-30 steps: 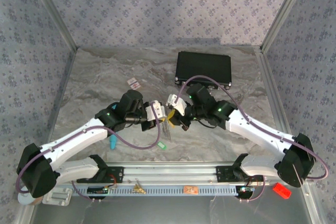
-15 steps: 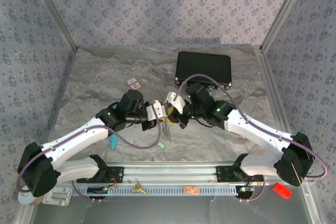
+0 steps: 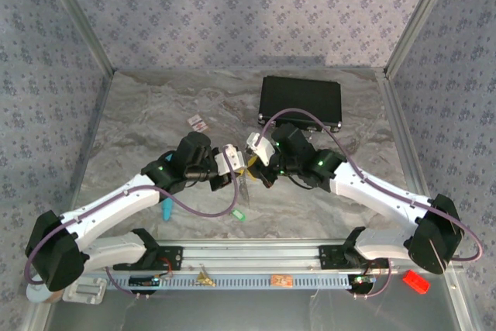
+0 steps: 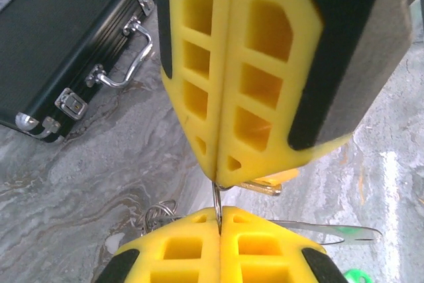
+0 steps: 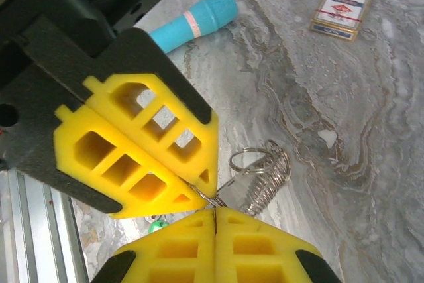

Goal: Put the keys on the keyring

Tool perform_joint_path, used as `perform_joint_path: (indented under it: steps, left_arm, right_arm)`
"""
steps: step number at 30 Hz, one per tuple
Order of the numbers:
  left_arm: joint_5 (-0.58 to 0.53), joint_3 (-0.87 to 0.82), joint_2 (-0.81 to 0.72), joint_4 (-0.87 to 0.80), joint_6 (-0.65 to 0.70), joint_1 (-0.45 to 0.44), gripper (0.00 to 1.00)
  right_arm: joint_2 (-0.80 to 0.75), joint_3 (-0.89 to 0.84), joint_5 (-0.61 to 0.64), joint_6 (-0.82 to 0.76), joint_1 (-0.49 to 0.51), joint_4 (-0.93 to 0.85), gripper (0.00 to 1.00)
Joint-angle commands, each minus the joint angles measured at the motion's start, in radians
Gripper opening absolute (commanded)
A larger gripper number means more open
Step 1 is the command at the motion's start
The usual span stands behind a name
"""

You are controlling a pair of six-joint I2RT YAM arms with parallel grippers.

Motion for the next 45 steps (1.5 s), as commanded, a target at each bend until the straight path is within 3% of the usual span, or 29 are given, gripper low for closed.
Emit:
perform_joint_path:
  steps: [1,12,24,27,32,37,45]
  left_arm:
    - [0.025,-0.018,-0.049,0.09,-0.024,-0.009,0.0]
    - [-0.124,-0.114,-0.064,0.245,-0.056,-0.027,0.0]
    - [-0.12,-0.165,-0.081,0.335,-0.129,-0.026,0.0]
    - [-0.097,-0.161,-0.081,0.319,-0.139,-0.025,0.0]
    - [-0.045,-0.134,-0.072,0.269,-0.182,-0.017,0.0]
    - [0.075,-0.084,-0.057,0.187,-0.248,0.003,0.0]
    - [0.232,-0.043,-0.003,0.142,-0.292,0.055,0.0]
  right_arm:
    - [0.017,0.001,0.08,0.088,0.0,0.002,0.0]
    - [0.021,-0.029,-0.007,0.194,0.01,0.086,0.0]
    - [-0.031,-0.056,-0.021,0.165,-0.008,0.073,0.0]
    - [-0.099,-0.101,0.047,0.075,-0.01,0.095,0.0]
    - [-0.172,-0.206,0.203,-0.203,0.003,0.184,0.0]
    - [-0.206,-0.231,0.169,-0.506,0.019,0.233,0.0]
    - [-0.206,-0.206,0.098,-0.795,0.042,0.182,0.0]
